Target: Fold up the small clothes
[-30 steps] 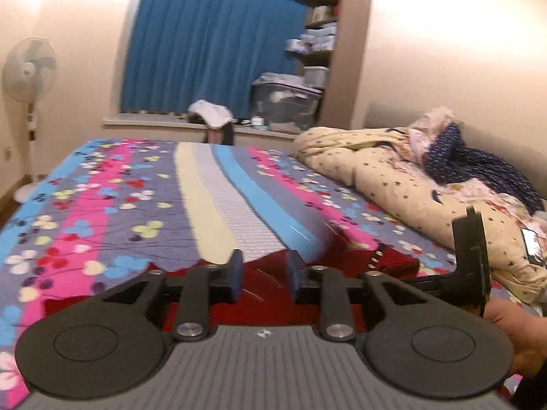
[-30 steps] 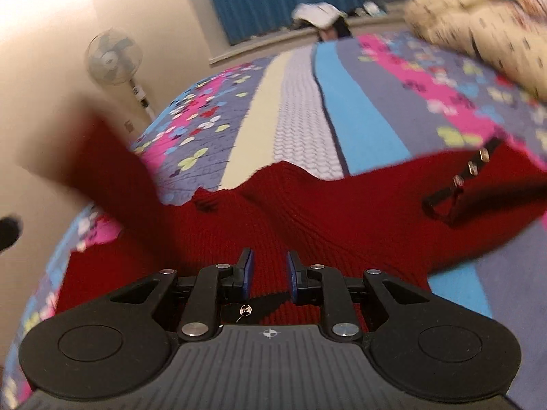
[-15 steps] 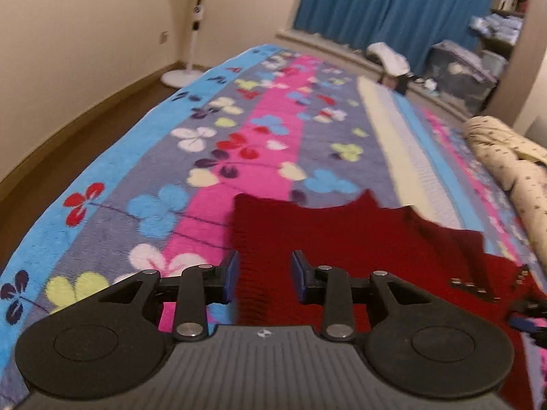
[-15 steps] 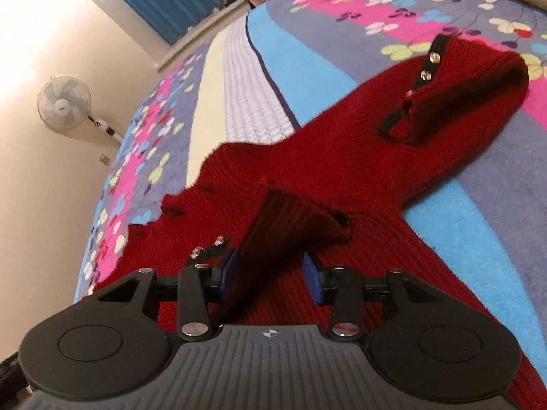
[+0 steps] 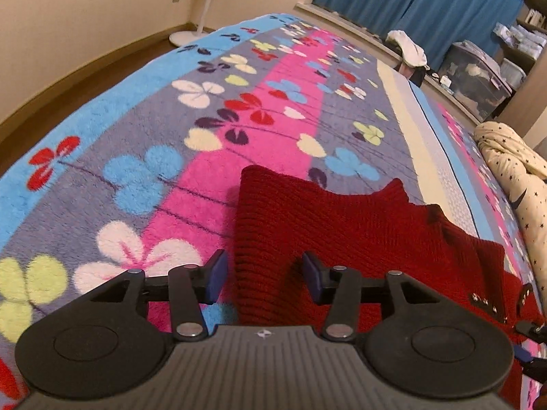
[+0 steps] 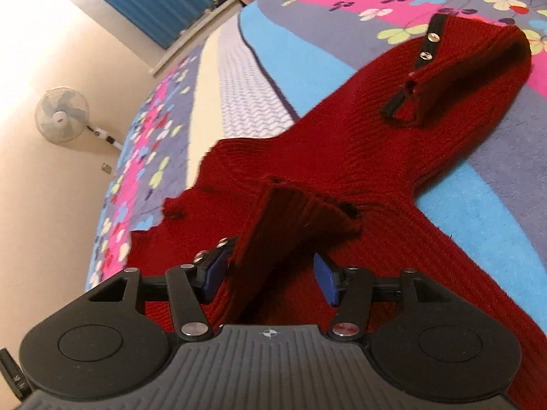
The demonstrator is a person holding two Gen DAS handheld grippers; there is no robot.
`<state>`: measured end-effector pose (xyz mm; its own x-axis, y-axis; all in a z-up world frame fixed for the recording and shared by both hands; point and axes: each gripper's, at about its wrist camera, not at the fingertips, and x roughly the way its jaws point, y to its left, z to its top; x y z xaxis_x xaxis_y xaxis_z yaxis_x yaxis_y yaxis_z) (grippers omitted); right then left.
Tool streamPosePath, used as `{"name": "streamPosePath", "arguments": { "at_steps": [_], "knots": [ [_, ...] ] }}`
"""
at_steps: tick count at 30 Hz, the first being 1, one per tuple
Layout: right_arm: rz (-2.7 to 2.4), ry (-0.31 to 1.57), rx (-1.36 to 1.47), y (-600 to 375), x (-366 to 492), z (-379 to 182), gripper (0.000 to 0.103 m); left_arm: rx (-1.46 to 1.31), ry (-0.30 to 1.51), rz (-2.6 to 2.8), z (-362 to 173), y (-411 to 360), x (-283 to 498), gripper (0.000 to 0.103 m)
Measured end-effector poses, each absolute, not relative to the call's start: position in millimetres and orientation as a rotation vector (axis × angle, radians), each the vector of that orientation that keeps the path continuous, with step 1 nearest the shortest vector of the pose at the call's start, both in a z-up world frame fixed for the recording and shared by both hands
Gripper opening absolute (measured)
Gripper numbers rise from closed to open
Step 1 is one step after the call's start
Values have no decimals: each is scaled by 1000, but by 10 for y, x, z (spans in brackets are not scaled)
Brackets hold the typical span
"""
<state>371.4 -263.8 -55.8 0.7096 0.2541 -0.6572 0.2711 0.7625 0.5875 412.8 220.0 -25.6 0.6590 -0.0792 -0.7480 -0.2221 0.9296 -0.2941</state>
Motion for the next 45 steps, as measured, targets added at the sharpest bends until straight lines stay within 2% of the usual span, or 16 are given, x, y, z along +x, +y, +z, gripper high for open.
{"name": "streamPosePath", "arguments": {
  "at_steps": [1,2,3,4,5,10,16,19,22,25,27,31,35,39,40,45],
  "knots": [
    [-16,801,721,-2641,3730,-575,49,-385,852,77,-274,2196,4140,51],
    [-14,791,717,-2636,3739,-577,30,-382,852,67,-281,2189,4155,40],
    [-7,778,705,-2613,3748,-561,27,-366,846,62,-263,2173,4155,23],
    [5,753,687,-2587,3740,-521,24,-339,825,69,-206,2161,4135,18],
    [39,707,669,-2558,3724,-450,19,-334,797,65,-132,2163,4107,17],
    [267,390,601,-2492,3537,20,19,-346,670,96,144,2213,3946,16],
    [-31,807,633,-2773,3976,-605,20,-275,777,135,30,2103,4020,20],
    [-38,787,680,-2891,3960,-538,22,-174,705,134,237,1977,3829,21],
    [-101,707,620,-2957,3885,-314,37,-146,715,36,393,1821,3604,24],
    [-115,648,644,-3233,3817,-148,37,-82,809,-32,220,1635,3481,24],
    [-151,606,664,-3506,3754,-68,38,19,1005,-31,-124,1489,3549,23],
    [-261,559,769,-4140,3529,-92,42,11,867,-37,360,1440,3392,24],
    [-286,578,905,-4494,3547,-289,43,-15,714,-85,795,1465,3004,34],
    [-249,625,1016,-4517,3694,-514,57,4,633,-73,673,1508,2625,36],
    [-245,642,1044,-4487,3725,-572,58,30,690,-32,649,1499,2655,35],
    [-252,674,1043,-4319,3841,-677,57,10,599,31,743,1499,2758,36]
  ]
}}
